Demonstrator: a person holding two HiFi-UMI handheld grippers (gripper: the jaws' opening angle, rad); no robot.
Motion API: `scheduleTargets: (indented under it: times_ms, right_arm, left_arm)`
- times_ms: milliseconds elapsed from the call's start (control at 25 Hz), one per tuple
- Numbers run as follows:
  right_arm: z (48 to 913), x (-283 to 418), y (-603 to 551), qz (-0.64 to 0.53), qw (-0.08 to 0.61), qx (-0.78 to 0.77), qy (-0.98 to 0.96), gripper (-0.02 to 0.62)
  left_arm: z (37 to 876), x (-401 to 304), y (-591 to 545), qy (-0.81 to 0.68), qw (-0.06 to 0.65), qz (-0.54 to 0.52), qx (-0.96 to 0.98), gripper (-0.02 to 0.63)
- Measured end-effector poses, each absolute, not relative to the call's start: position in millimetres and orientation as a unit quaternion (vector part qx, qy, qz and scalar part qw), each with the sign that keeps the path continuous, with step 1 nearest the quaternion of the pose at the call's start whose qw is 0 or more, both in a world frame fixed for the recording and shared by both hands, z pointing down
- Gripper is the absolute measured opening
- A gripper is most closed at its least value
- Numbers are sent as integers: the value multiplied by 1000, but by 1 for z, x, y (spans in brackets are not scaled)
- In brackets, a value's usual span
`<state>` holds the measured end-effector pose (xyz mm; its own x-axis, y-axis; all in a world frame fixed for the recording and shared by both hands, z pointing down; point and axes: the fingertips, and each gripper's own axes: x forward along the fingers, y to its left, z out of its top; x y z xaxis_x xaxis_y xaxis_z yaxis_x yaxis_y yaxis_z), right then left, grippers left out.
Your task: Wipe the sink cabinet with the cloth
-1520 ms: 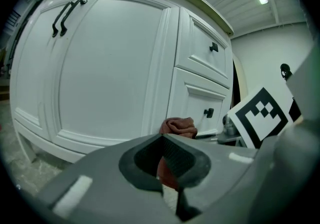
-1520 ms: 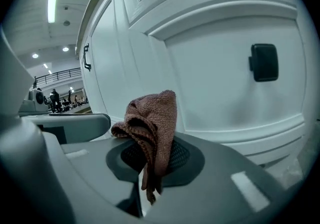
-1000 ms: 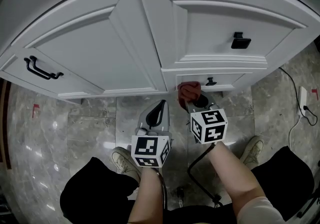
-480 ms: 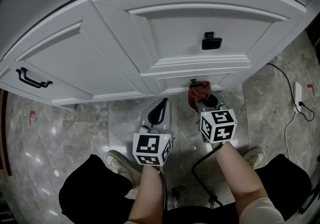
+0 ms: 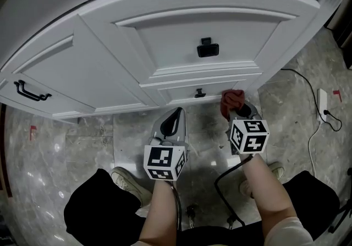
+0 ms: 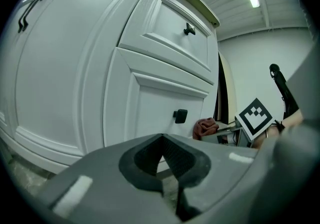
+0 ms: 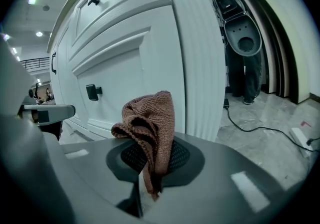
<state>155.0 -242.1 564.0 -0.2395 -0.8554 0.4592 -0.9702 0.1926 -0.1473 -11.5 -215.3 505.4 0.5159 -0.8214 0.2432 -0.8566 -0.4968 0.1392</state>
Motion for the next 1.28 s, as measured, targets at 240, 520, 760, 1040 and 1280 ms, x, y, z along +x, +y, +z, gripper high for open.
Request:
scheduleTargets:
  times_ms: [240,520,760,1040,1280]
  right_arm:
    - [565,182,-234,234,128,643,-718,75]
    - [523,168,-214,184,120,633,-742,75]
    - [468,144,-181,133,87,616,-772,75]
    - [422,131,-115,109,57,610,-783,77]
    - [399,126,-35,93,50,607,-787,77]
  left_arm:
    - [501,4,-211,-471,112,78,872,0]
    - [478,15,-197,-455,106,53,882,0]
    - [418,12,-165,-468,54,16,882,0]
    - [372,-10,-94,-498,35,-15,867,0]
    - [350,-16,-8,-501,18,-21,865,0]
